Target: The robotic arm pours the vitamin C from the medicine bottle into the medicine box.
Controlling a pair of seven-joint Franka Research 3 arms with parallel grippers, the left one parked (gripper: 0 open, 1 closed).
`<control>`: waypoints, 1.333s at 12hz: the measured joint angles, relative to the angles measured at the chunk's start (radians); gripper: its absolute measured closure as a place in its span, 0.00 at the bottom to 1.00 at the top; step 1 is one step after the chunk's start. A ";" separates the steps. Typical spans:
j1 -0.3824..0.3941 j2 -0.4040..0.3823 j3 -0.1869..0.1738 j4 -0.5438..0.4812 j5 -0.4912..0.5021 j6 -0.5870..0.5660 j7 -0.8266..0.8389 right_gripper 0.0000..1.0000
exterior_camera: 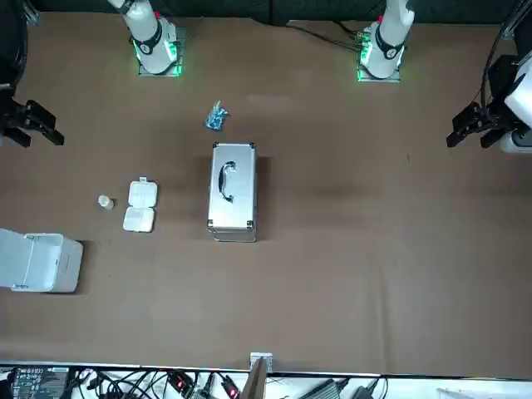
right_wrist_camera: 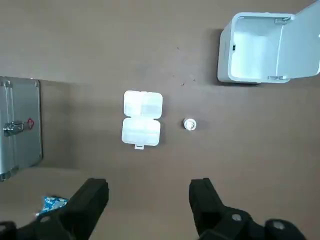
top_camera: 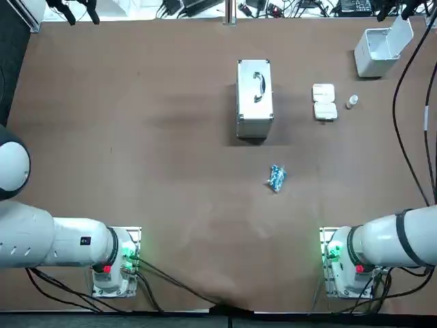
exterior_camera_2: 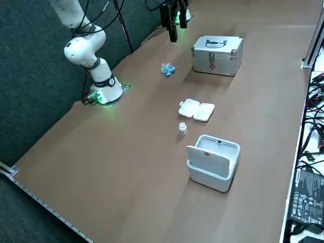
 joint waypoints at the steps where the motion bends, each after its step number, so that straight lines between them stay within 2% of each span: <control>1: -0.002 0.001 -0.001 -0.005 -0.002 0.000 0.000 0.00; 8: -0.006 0.023 -0.010 -0.023 0.002 0.000 -0.003 0.00; 11: -0.011 0.028 -0.010 -0.023 0.052 0.000 -0.040 0.00; 16: -0.078 0.044 -0.013 -0.023 0.148 0.001 -0.177 0.00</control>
